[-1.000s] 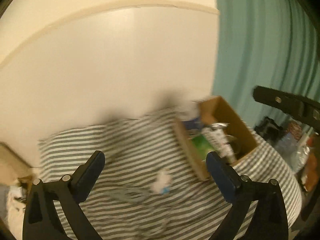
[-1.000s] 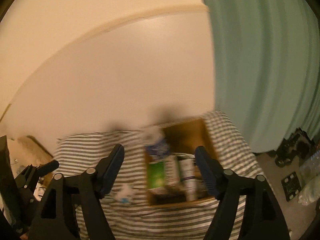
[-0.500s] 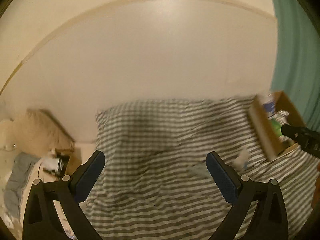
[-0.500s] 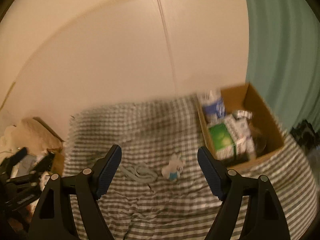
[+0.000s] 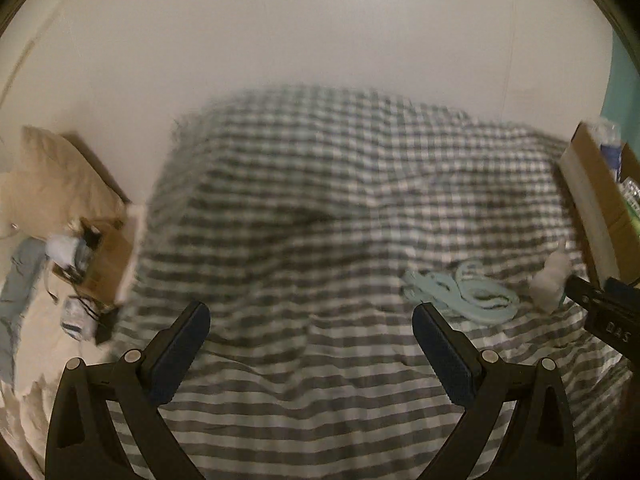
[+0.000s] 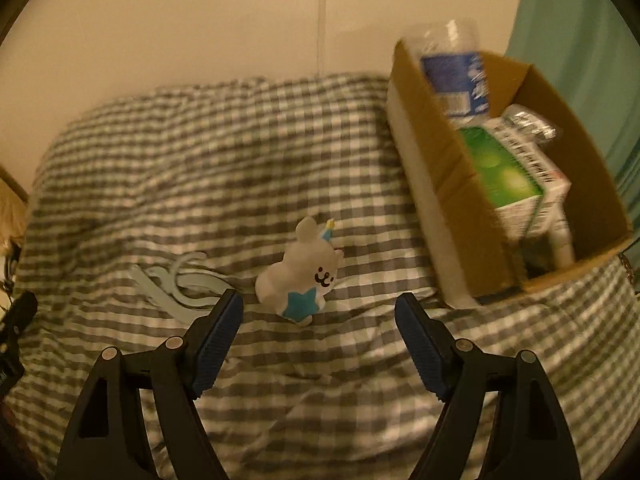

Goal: Organize objects
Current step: 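Grasp the white plush toy with the right gripper while the left grasps the green clip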

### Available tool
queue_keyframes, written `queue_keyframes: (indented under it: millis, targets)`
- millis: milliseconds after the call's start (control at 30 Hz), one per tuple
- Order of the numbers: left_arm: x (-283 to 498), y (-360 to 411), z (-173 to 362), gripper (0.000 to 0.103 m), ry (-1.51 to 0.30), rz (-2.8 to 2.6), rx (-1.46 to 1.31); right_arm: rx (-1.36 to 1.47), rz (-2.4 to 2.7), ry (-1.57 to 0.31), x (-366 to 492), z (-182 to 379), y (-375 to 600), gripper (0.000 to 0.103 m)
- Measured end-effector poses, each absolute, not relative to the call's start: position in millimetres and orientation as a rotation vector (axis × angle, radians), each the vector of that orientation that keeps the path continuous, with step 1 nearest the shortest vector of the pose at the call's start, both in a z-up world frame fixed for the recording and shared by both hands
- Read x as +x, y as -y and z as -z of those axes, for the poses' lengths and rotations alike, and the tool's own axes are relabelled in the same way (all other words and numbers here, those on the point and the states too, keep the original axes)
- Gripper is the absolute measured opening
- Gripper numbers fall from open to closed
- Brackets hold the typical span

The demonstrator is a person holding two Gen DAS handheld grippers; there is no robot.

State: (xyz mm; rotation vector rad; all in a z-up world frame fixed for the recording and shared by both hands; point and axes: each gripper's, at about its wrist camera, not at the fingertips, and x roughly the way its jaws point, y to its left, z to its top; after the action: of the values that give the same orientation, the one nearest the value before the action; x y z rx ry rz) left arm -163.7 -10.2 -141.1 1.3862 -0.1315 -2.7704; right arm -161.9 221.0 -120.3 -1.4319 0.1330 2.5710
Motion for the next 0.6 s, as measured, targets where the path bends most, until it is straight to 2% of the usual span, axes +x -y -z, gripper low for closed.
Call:
queue_keyframes:
  millis: [133, 233, 367, 433, 467, 600]
  targets:
    - [-173.3, -5.8, 160.9, 0.103, 0.18, 2.733, 1.459, -1.484, -2.55, -0.096, -181.9, 146.6, -220.5, 0.078]
    - [-177.1, -19.7, 168.0, 0.103, 0.222, 2.727, 1.474, -1.525, -2.551, -0.171, -191.8, 161.9, -223.5, 0.078]
    - [-186.5, -32.9, 177.8, 0.103, 0.208, 2.716, 1.517, -1.598, -2.561, -0.112, -203.9, 181.3, -215.2, 0.077]
    - [-190.0, -37.4, 180.0, 0.103, 0.183, 2.708, 1.532, -1.603, -2.563, -0.104, -202.6, 187.2, -217.5, 0.066]
    - [-191.8, -40.7, 181.0, 0.103, 0.182, 2.705, 1.534, -1.596, -2.561, -0.093, -200.3, 187.4, -219.1, 0.055]
    - [-197.5, -52.5, 184.7, 0.103, 0.195, 2.676, 1.519, -1.552, -2.654, -0.127, -179.7, 172.4, -224.7, 0.048]
